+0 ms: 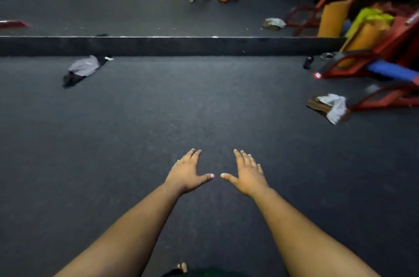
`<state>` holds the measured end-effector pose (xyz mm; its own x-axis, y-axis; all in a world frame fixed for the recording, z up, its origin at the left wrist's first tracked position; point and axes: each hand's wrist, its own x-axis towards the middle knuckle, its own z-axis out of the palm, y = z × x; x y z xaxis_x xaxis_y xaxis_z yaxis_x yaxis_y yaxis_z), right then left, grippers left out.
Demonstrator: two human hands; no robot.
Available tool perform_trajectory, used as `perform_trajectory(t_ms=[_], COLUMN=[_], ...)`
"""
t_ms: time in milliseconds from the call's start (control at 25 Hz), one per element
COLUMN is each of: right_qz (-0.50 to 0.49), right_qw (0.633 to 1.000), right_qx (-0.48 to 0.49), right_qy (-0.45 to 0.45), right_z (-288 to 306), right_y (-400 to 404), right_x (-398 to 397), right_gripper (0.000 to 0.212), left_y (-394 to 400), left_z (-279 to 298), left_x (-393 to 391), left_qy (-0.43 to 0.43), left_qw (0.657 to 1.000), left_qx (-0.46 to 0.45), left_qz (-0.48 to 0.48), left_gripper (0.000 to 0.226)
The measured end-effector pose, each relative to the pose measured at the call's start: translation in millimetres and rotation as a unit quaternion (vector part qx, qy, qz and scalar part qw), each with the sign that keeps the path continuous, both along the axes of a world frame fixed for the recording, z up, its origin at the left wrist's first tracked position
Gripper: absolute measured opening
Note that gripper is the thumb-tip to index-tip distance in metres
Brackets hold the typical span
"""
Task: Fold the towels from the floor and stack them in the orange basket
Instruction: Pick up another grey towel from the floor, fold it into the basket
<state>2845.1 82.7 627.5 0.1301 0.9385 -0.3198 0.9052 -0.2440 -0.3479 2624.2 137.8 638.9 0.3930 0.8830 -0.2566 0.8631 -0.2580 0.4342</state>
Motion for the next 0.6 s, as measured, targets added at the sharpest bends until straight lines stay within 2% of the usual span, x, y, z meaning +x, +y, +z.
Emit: perform_trajectory(t_ms=[160,360,600], right_qz=[0.081,0.15,0.237], right_qw=[0.996,0.988,0.97], right_qx=[0.031,0.049,0.057], right_qy=[0.009,0.01,0.019], right_z=[33,53,47], right_y=[110,216,401], right_x=[-105,-175,-256], right_gripper=[0.104,0.103,0.104], left_y=[68,141,282], left_z=[22,39,47], left_x=[-113,-182,-263], left_qy=[-0.006,0.006,0.007], left_qw=[0.996,0.989,0.967], left_qx=[0.013,0.019,0.012], left_qz=[0.089,0.144,0.253], left_gripper=[0.107,0.108,0.106])
